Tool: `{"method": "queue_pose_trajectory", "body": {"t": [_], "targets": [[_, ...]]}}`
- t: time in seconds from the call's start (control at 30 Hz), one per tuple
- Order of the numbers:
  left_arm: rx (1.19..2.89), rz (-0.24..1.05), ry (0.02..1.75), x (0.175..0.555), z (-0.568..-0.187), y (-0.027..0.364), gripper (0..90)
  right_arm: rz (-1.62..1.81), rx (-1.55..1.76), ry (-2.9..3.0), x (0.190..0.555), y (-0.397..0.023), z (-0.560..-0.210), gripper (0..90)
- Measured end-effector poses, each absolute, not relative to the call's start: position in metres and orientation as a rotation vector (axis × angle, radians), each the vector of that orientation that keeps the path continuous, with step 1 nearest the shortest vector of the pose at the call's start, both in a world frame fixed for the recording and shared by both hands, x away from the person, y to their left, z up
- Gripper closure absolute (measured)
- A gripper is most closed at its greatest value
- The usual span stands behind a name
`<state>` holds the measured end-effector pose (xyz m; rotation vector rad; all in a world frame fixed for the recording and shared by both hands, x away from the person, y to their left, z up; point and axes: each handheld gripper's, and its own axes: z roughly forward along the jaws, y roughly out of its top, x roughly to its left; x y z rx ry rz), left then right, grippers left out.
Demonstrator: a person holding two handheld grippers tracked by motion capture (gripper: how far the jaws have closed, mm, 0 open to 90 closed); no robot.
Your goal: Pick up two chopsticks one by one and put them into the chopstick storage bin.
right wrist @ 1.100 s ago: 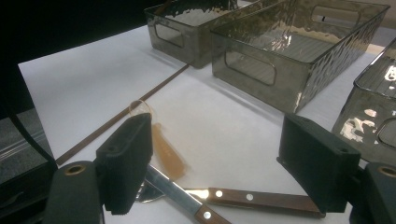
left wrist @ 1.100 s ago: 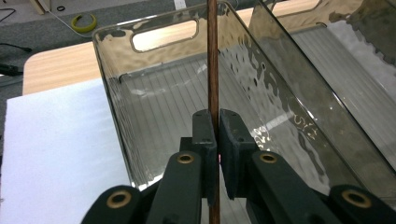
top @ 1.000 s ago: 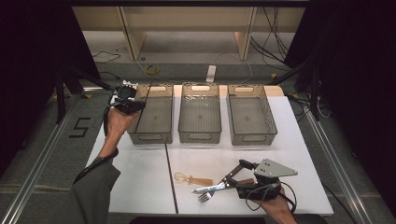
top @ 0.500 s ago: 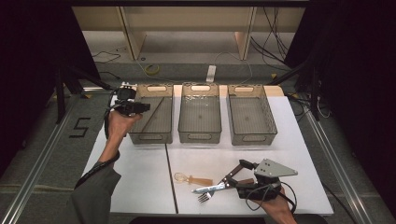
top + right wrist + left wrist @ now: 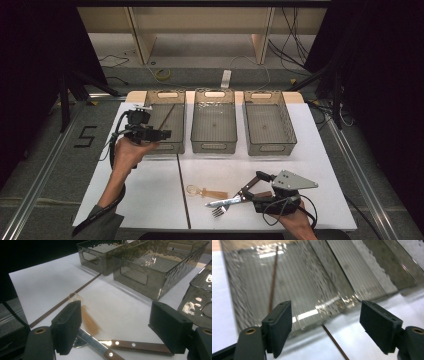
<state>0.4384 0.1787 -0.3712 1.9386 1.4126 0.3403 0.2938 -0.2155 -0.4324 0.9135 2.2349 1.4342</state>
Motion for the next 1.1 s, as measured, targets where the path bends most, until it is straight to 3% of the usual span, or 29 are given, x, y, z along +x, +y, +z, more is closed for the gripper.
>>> {"method": "queue_pose_trajectory", "body": {"t": [0.47, 1.1], "targets": [[2.091, 0.25, 1.4, 0.401, -0.405, 0.145, 21.7, 1.424, 0.902, 2.238, 0.292, -0.214, -0.431, 26.6], [2.176, 0.177, 1.448, 0.391, -0.436, 0.136, 22.7, 1.422, 0.901, 2.241, 0.291, -0.214, -0.431, 26.7]]}}
